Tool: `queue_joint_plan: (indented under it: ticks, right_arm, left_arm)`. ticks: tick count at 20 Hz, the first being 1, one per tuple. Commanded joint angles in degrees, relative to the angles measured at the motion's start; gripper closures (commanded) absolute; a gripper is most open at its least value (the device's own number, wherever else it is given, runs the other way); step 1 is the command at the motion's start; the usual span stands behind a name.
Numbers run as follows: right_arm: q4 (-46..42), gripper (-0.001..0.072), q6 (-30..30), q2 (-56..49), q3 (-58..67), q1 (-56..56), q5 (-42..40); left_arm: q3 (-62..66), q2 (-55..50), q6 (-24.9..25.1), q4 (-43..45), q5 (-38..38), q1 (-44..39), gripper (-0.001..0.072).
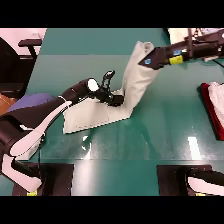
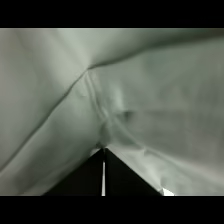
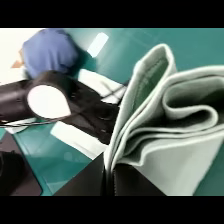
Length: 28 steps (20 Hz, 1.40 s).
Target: Fold the shirts.
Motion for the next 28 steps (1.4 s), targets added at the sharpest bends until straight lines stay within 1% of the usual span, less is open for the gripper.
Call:
queue_joint_plan:
  ticks: [1,3,6,9,10,11,12,13,14,16,18,20,22,25,26,27,28]
  right_arm:
    - [2.14,0.0699,0.31,-1.42,2.62,4.87,-2.97]
    - [2.19,0.0699,0.31,-1.42,2.62,6.78,-4.9]
    - [2.27,0.0698,0.31,-1.97,2.62,11.19,-8.02]
    - [2.21,0.0698,0.22,-5.62,2.62,20.15,-15.74]
    - [2.23,0.0696,-1.18,-7.65,2.64,23.91,-19.32]
    - [2.19,0.0667,-2.86,-9.73,2.64,27.23,-22.34]
    - [2.19,0.0505,-3.28,-11.96,2.64,30.16,-24.72]
    - [2.14,0.0328,-3.28,-14.25,2.64,32.61,-26.05]
    - [2.1,0.0245,-3.28,-16.06,2.64,33.99,-25.83]
    - [1.7,0.0239,-3.3,-18.03,2.64,34.12,-21.7]
    - [0.09,0.0241,-3.17,-17.66,2.62,30.71,-15.43]
    - [-4.81,0.0242,-2.01,-16.22,2.03,25.68,-10.64]
    - [-8.52,0.0242,-0.02,-13.03,-3.06,19.56,-9.6]
    - [-8.98,0.0239,0.55,-8.41,-14.64,8.96,-9.86]
    - [-8.87,0.0156,0.57,-7.82,-18.25,5.4,-9.79]
    - [-8.83,0.0013,1.25,-7.93,-20.98,2.51,-9.46]
    - [-8.5,0.001,1.75,-8.72,-23.34,-0.2,-9.25]
  left_arm:
    - [0.37,0.35,0.15,1.33,-0.24,1.18,0.0675]
    - [0.76,2.97,0.13,3.06,-3.13,5.68,0.0675]
    - [0.76,11.72,0.15,7.82,-6.27,16.06,0.0675]
    - [0.76,22.29,0.17,12.63,-6.86,26.84,0.0675]
    - [0.76,25.35,0.17,14.01,-6.84,29.59,0.0674]
    - [0.76,28.17,0.2,14.91,-6.84,32.17,0.0674]
    - [0.76,30.38,0.42,15.56,-6.97,34.21,0.0674]
    - [0.76,32.24,0.66,15.69,-7.28,36.15,0.0674]
    - [0.76,33.51,0.68,15.74,-7.78,37.51,0.0674]
    - [0.76,34.82,0.68,15.76,-9.81,39.41,0.0674]
    - [0.76,34.99,1.36,16.11,-11.45,39.71,0.0674]
    - [0.76,34.99,2.1,15.93,-12.79,39.69,0.0674]
    - [0.76,34.97,2.1,15.96,-13.79,39.69,0.0674]
    - [0.76,34.97,2.1,15.54,-13.92,39.69,0.0674]
    - [0.76,34.97,2.1,15.23,-13.9,39.69,0.0674]
    - [0.76,34.97,2.1,14.8,-13.86,39.65,0.0674]
    - [0.76,34.97,2.1,14.01,-13.84,39.65,0.0674]
